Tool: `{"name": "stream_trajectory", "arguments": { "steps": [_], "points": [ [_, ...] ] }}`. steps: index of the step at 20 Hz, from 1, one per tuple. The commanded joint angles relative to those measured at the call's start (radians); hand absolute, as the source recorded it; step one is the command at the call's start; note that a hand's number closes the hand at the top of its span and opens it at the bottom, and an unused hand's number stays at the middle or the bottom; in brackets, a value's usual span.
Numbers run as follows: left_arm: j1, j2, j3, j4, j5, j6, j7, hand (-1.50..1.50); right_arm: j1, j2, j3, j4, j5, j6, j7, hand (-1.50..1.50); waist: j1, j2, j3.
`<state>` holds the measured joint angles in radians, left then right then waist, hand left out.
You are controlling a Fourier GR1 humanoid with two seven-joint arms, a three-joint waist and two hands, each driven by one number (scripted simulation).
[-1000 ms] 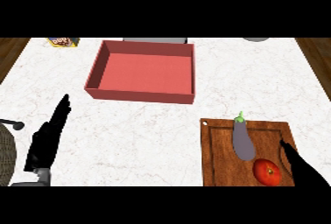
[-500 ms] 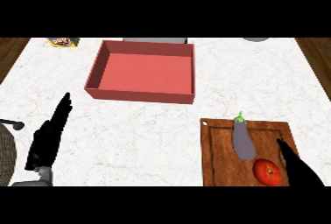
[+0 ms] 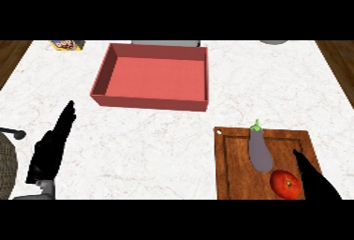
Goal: Pick the tomato from the cutting board and place it in the cardboard box
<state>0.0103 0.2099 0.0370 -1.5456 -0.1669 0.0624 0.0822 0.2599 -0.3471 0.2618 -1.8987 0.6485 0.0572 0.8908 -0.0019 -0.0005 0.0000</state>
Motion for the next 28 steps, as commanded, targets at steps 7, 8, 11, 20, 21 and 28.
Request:
{"name": "stream_trajectory", "arguments": {
  "steps": [7,8,11,20,21,28],
  "points": [
    [-0.019,-0.026,0.005,-0.020,-0.036,-0.013,0.032,0.00,-0.004,0.075,0.012,0.106,0.077,0.032,-0.055,-1.50,0.001,0.000,0.000],
    [-0.014,0.007,0.053,0.023,0.004,-0.057,-0.027,0.00,-0.080,0.071,-0.051,0.134,0.023,0.078,-0.060,-1.50,0.002,0.000,0.000],
    [-0.006,-0.002,0.048,-0.022,-0.016,-0.041,0.011,0.00,0.001,0.068,-0.087,0.083,-0.014,0.055,-0.116,1.50,0.000,0.000,0.000],
    [-0.030,-0.013,0.049,0.003,-0.034,-0.038,0.029,0.00,-0.068,0.048,-0.043,0.143,0.279,-0.065,-0.123,1.50,0.002,0.000,0.000],
    [-0.005,-0.005,0.060,-0.014,-0.011,-0.060,0.010,0.00,0.018,0.041,-0.026,0.051,0.286,-0.080,-0.140,1.50,-0.001,-0.001,0.000],
    [-0.075,-0.052,-0.052,-0.023,-0.042,-0.083,0.000,0.00,-0.427,-0.155,0.072,0.209,0.229,0.114,-0.536,1.50,0.213,0.053,0.004]
  ]
}}
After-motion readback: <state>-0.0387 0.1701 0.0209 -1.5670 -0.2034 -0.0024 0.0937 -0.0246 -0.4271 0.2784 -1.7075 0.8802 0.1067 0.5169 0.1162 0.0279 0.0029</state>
